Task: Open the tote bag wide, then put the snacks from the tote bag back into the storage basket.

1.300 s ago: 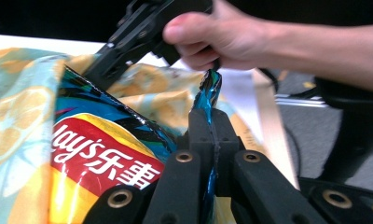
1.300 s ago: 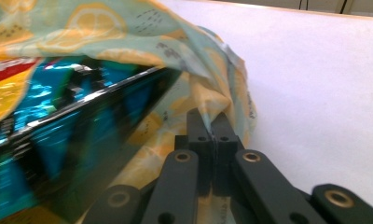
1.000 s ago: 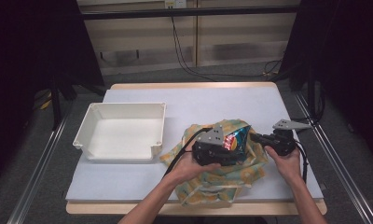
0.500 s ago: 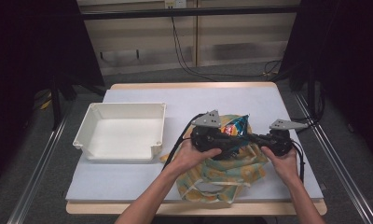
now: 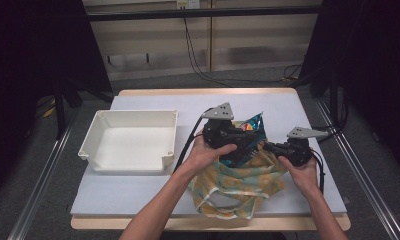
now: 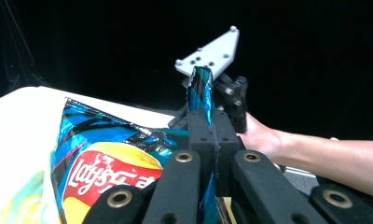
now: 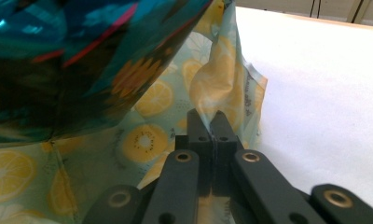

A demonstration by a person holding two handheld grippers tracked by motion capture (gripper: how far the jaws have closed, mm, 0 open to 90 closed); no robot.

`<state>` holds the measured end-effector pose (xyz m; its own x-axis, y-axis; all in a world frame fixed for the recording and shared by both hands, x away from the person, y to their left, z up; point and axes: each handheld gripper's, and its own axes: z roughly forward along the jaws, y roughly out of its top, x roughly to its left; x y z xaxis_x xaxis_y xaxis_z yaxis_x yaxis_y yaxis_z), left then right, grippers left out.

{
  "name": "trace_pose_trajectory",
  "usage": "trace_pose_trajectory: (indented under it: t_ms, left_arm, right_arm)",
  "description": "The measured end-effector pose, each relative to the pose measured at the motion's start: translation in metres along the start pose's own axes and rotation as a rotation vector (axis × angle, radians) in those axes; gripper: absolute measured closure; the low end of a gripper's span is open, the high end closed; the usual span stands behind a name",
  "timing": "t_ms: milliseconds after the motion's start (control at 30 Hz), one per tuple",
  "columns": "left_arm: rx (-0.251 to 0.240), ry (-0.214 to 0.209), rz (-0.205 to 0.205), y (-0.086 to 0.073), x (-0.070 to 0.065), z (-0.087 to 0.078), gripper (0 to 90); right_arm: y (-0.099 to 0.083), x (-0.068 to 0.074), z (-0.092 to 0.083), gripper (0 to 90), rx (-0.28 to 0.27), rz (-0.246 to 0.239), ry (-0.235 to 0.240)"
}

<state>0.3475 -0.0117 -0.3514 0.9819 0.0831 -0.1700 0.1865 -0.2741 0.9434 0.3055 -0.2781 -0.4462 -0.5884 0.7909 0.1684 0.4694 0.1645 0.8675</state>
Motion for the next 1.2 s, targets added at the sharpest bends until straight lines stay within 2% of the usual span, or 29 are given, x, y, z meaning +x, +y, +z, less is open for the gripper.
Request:
trace_pose_trajectory:
  t_ms: [167,233,267,500,733,767,833,967,1100,1200]
  left_arm:
    - [-0.023,0.017,-0.008,0.007,0.001,0.002,90.0]
    - [-0.038,0.011,-0.013,0.009,0.002,0.003,90.0]
    - [-0.035,0.023,-0.012,0.011,0.002,0.003,90.0]
    - [-0.039,0.018,0.003,0.024,0.002,0.003,90.0]
    - [-0.076,0.016,-0.008,0.032,0.006,-0.001,90.0]
    - [-0.065,0.019,-0.006,0.034,0.006,-0.002,90.0]
    - [-0.087,0.018,-0.012,0.037,0.006,-0.004,90.0]
    - [-0.089,0.026,-0.001,0.042,0.007,-0.008,90.0]
    - [-0.121,0.028,-0.007,0.05,0.008,-0.011,90.0]
    - [-0.119,0.031,0.007,0.055,0.008,-0.014,90.0]
  right_arm:
    - [0.002,0.003,-0.004,90.0,-0.012,-0.014,-0.001]
    - [0.003,0.004,-0.005,90.0,-0.019,-0.013,0.002]
    - [0.004,0.004,-0.006,90.0,-0.021,-0.013,0.001]
    - [0.004,0.006,-0.007,90.0,-0.026,-0.018,0.008]
    - [0.006,0.009,-0.005,90.0,-0.029,-0.027,0.011]
    - [0.006,0.009,-0.004,90.0,-0.027,-0.027,0.016]
    - [0.005,0.01,-0.003,90.0,-0.019,-0.027,0.018]
    - [0.005,0.01,-0.003,90.0,-0.022,-0.024,0.017]
    - [0.004,0.009,-0.004,90.0,-0.023,-0.023,0.014]
    - [0.004,0.009,-0.004,90.0,-0.022,-0.022,0.015]
